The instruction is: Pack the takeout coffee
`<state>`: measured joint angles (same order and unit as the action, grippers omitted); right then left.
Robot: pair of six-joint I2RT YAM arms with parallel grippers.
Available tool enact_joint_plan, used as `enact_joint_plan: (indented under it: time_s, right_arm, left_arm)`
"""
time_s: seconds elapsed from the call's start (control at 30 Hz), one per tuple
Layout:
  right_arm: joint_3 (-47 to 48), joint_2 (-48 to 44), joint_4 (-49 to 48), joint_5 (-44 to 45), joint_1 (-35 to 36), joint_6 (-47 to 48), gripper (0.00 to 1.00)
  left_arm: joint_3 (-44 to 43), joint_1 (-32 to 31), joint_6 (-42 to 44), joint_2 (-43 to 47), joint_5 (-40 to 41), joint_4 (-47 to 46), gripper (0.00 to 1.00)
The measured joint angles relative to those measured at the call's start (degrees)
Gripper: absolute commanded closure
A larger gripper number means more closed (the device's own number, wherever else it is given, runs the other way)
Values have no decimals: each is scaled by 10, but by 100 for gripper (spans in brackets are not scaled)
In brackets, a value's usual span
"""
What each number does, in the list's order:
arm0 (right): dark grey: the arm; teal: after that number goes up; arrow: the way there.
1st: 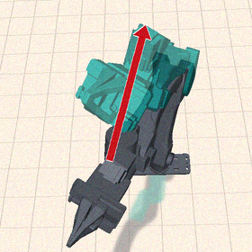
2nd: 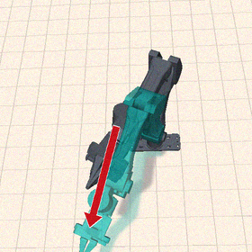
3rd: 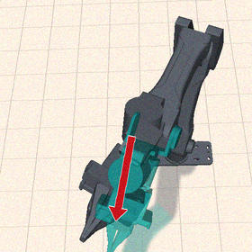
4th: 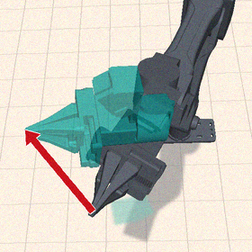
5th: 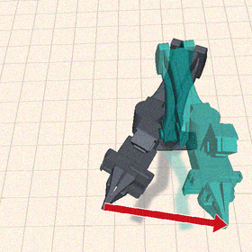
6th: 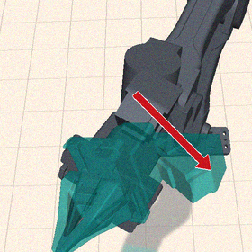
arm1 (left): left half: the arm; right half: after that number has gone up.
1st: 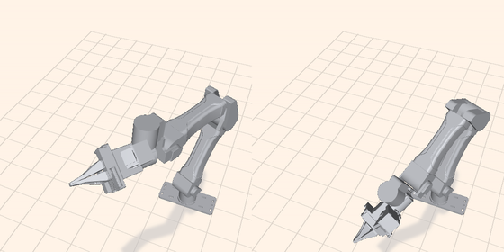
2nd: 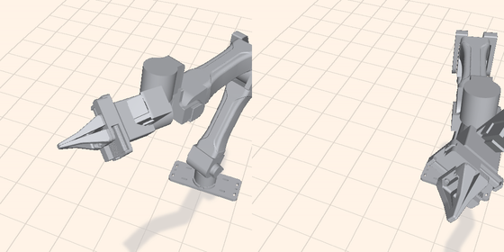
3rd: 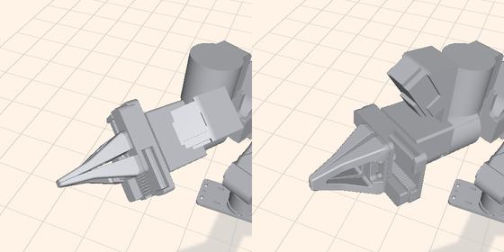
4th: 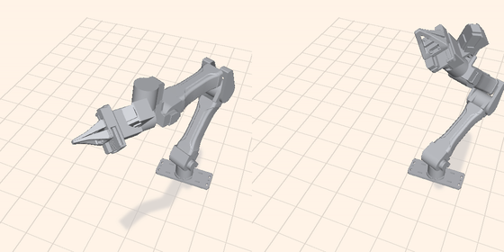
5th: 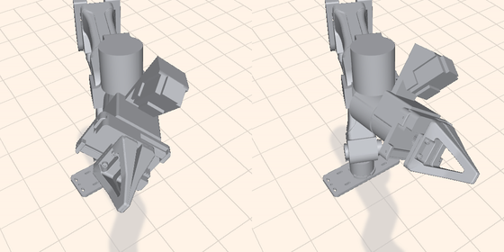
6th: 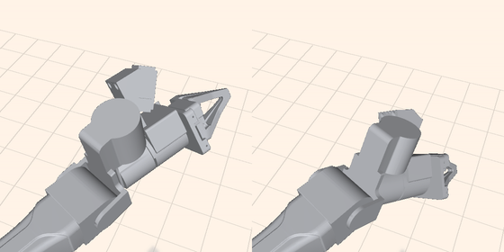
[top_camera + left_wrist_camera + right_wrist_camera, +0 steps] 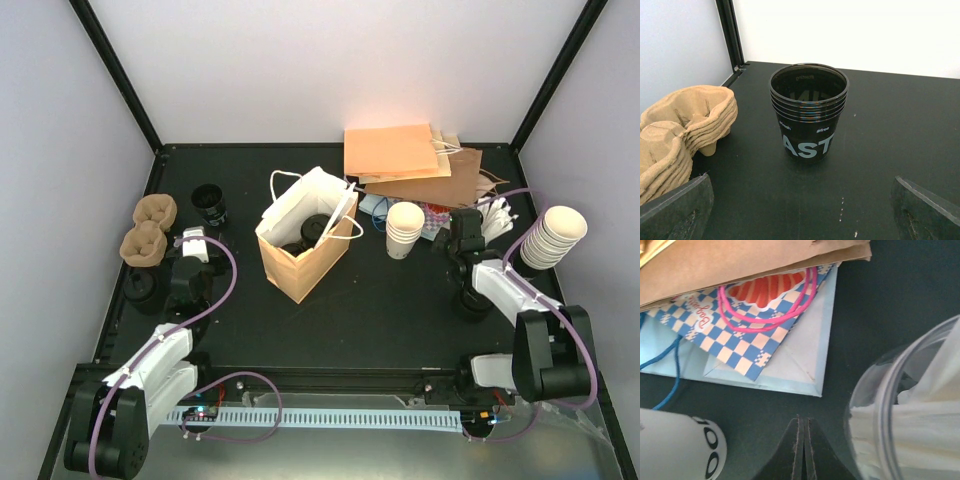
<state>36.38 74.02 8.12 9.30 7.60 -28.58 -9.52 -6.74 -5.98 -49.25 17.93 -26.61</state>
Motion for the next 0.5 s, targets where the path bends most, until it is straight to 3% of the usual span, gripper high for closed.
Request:
enact_joint_plan:
  time_s: [0.5]
  right_arm:
    - [49, 39, 62, 95, 0, -37, 99]
  left_arm:
    - [0, 0, 0, 0, 0, 0, 1]
